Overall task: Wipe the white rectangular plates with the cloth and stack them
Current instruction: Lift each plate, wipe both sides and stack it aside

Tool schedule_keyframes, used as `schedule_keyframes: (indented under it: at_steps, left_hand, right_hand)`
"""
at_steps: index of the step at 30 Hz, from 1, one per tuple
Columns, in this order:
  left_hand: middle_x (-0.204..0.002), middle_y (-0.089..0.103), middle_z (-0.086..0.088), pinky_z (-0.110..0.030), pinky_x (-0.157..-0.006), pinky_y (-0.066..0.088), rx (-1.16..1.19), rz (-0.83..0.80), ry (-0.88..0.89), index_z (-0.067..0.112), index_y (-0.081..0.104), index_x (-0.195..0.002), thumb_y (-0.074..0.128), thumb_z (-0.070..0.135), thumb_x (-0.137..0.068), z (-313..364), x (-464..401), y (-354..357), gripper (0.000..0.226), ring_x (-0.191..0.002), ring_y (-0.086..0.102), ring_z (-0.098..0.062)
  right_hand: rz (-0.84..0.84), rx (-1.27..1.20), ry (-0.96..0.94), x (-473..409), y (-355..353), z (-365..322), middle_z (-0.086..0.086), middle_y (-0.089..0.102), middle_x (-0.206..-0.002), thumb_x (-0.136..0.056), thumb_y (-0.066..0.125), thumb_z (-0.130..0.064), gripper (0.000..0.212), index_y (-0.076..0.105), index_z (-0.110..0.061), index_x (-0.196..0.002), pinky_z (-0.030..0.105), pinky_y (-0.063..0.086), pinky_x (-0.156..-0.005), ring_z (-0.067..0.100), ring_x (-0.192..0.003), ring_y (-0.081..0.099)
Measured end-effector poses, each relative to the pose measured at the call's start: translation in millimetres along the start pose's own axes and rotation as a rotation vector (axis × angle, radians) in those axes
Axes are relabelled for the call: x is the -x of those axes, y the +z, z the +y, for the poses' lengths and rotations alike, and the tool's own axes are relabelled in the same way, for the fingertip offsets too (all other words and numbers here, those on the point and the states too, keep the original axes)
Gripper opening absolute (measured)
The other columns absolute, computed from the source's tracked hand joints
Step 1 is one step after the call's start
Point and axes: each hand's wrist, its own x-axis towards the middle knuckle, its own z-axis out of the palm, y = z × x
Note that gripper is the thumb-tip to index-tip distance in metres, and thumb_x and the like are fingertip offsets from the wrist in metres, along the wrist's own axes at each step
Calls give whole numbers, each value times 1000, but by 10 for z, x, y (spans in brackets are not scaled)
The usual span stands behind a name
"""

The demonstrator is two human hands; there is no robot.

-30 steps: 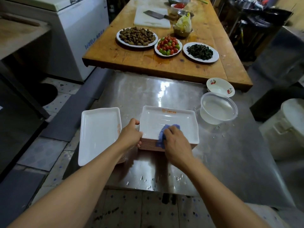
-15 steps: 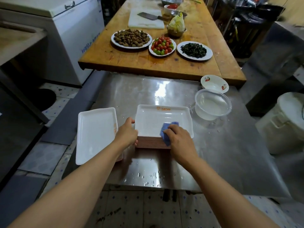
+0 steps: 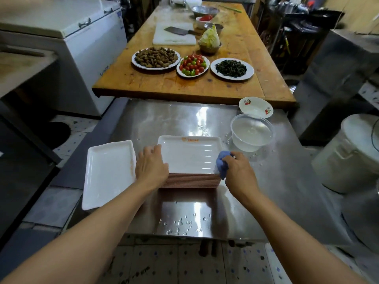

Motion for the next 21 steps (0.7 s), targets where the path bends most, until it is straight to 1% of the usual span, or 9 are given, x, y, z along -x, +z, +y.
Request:
schedule_keyframes:
  at_steps: [2, 4, 6, 9, 12, 14, 15, 19, 21]
  left_hand:
    - [-147, 34, -5, -40, -109, 25, -12, -37, 203, 19, 37, -141, 58, 32, -87, 181, 27, 53, 59, -136, 29, -24]
    - [-154, 24, -1, -41, -114, 15, -51, -156, 337, 23, 33, -144, 59, 40, -87, 350, 43, 136, 64, -142, 19, -19]
    - [-157, 15, 1, -43, -115, 8, -98, -260, 385, 26, 27, -146, 60, 44, -86, 450, 52, 225, 70, -144, 12, -17]
    - [-158, 12, 0, -42, -115, 11, -208, -258, 406, 27, 24, -146, 60, 37, -87, 469, 64, 356, 69, -145, 11, -19]
    - [-153, 29, -1, -40, -109, 24, -217, -147, 436, 26, 38, -140, 65, 25, -84, 452, 125, 375, 62, -140, 29, -21]
    - [-129, 57, -3, -39, -91, 42, -246, -36, 487, 23, 59, -120, 76, 19, -71, 481, 189, 334, 52, -115, 56, -22]
    - [-117, 64, -4, -38, -80, 48, -255, -3, 488, 21, 64, -111, 79, 18, -67, 498, 218, 310, 47, -103, 62, -24]
    - [-113, 66, -4, -38, -74, 49, -158, 27, 462, 23, 65, -111, 66, 12, -78, 542, 278, 197, 35, -103, 62, -27]
    - [-110, 67, 3, -33, -71, 43, -147, 77, 459, 29, 64, -112, 58, 10, -82, 567, 262, 89, 36, -103, 62, -26]
  right_hand:
    - [77, -146, 36, -37, -52, 79, 12, 54, -116, -78, 49, 8, 29, 65, -4, -98, 31, 43, -79, 30, -104, 52]
    - [102, -219, 72, -85, -77, 147, 14, 58, -114, -80, 50, 7, 29, 67, -5, -101, 24, 38, -82, 29, -106, 52]
    - [114, -263, 89, -107, -79, 211, 14, 60, -112, -81, 51, 7, 28, 68, -5, -101, 14, 28, -77, 28, -107, 51]
    - [140, -346, 83, -88, -110, 270, 10, 62, -103, -78, 51, 12, 28, 69, -3, -93, 4, 27, -74, 26, -102, 53]
    - [138, -378, 75, -71, -130, 317, 7, 62, -103, -77, 50, 13, 29, 69, -4, -92, 1, 26, -75, 23, -101, 53]
    - [117, -372, 90, -67, -136, 348, 11, 61, -108, -79, 50, 9, 30, 69, -4, -98, 8, 28, -79, 23, -103, 53]
    - [114, -380, 88, -62, -148, 357, 11, 62, -107, -79, 50, 9, 29, 69, -4, -96, 11, 31, -80, 23, -101, 55]
    - [122, -470, 25, -21, -263, 327, -4, 62, -67, -72, 47, 12, 33, 65, -12, -59, 9, 37, -62, 9, -67, 57]
    - [126, -529, 31, 5, -309, 308, -5, 60, -60, -71, 46, 12, 39, 64, -17, -52, 6, 38, -58, 6, -65, 57]
